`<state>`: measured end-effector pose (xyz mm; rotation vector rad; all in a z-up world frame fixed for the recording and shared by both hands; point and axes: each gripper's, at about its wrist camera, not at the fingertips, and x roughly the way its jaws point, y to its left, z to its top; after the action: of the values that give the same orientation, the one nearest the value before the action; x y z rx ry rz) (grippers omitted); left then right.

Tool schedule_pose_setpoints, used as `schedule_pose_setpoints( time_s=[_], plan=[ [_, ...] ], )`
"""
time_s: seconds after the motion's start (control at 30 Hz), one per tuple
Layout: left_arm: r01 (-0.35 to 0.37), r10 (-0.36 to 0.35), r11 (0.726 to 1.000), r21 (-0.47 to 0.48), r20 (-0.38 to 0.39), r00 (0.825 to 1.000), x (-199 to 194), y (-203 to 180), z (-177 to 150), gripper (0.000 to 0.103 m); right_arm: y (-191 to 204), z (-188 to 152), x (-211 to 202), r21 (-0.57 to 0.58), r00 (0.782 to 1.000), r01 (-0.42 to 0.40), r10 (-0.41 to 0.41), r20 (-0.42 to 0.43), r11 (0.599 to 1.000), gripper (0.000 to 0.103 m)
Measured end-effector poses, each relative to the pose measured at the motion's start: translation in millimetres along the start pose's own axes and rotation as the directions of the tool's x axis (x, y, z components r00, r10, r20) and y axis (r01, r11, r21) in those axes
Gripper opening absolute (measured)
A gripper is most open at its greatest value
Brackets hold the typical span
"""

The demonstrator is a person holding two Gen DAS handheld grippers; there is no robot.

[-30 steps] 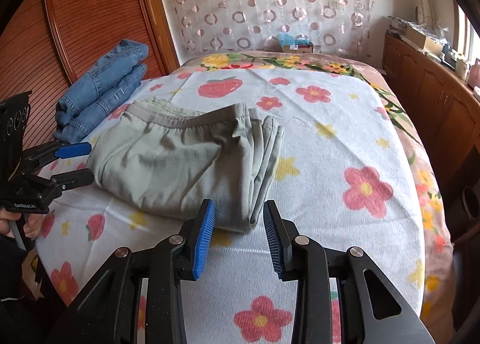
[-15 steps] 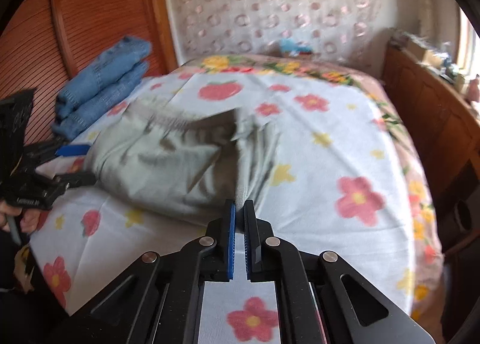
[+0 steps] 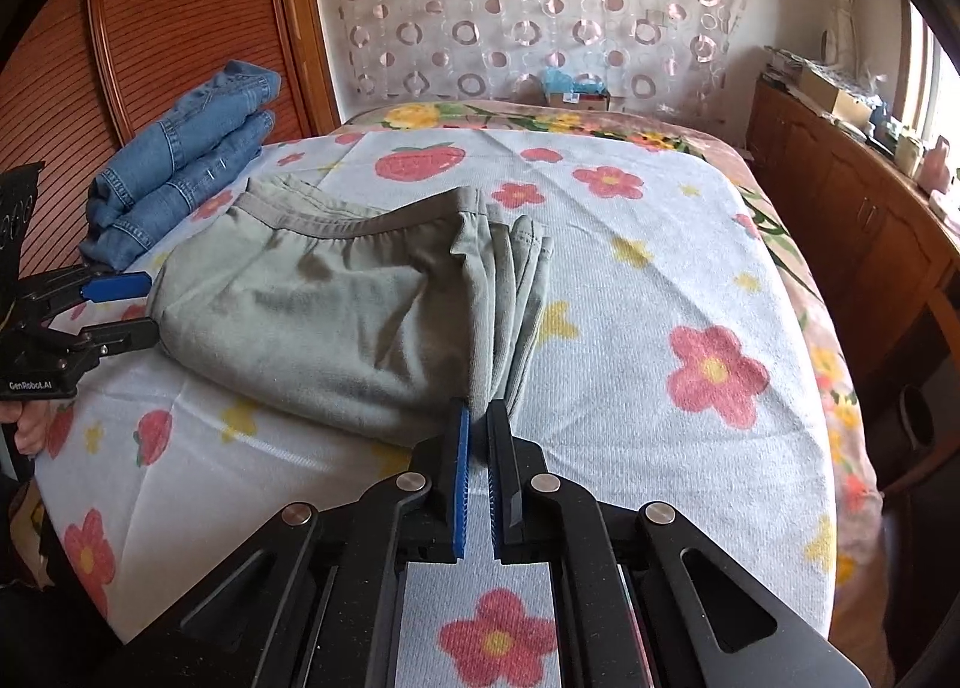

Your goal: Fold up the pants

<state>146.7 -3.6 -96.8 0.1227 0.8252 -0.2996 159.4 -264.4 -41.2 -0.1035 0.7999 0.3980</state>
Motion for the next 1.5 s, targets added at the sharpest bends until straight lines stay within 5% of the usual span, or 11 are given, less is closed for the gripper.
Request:
schedule_pose_setpoints(
  time_s=[0.13, 0.37, 0.63, 0.8, 1.17, 1.4, 1.5],
  plan=[
    [0.052, -0.052, 0.998, -0.029, 0.006, 0.999, -5.9, 5.1, -2.7, 0.068, 4.5, -2.6, -0.2, -0.02, 1.0, 0.023, -0.023, 0.01, 1.0, 0.004],
    [0.1, -0.1, 0.995, -0.005, 0.005, 0.995, -10.0, -9.4, -5.3, 0.042, 3.4, -2.2, -1.7, -0.008, 1.0, 0.01, -0.01, 0.01, 1.0, 0.004],
    [0.103, -0.103, 0.995, 0.015, -0.018, 0.995, 0.4, -13.0, -2.7, 0.03, 1.8, -2.3, -2.1, 0.003, 1.0, -0.002, 0.002, 0.011, 1.0, 0.004],
    [0.103, -0.104, 0.994, 0.023, 0.008, 0.995, -9.6, -9.0, 0.9, 0.003, -1.1, -1.9, -0.9, 0.011, 1.0, -0.008, 0.008, 0.013, 1.0, 0.004],
    [0.028, -0.028, 1.0, -0.002, 0.014, 1.0, -13.6, 4.1, 7.7, 0.001, -2.7, -2.3, -0.8, 0.011, 1.0, -0.005, 0.005, 0.013, 1.0, 0.004],
    [0.058, -0.058, 0.998, -0.032, 0.018, 0.998, -15.4, 7.4, 8.2, 0.002, -2.1, -1.7, -0.4, 0.011, 1.0, -0.005, 0.005, 0.013, 1.0, 0.004],
    [0.049, -0.049, 0.999, -0.024, 0.007, 0.999, -13.0, 4.9, 12.6, 0.019, -1.7, -1.5, 0.1, 0.012, 1.0, -0.007, 0.006, 0.014, 1.0, 0.004]
  ],
)
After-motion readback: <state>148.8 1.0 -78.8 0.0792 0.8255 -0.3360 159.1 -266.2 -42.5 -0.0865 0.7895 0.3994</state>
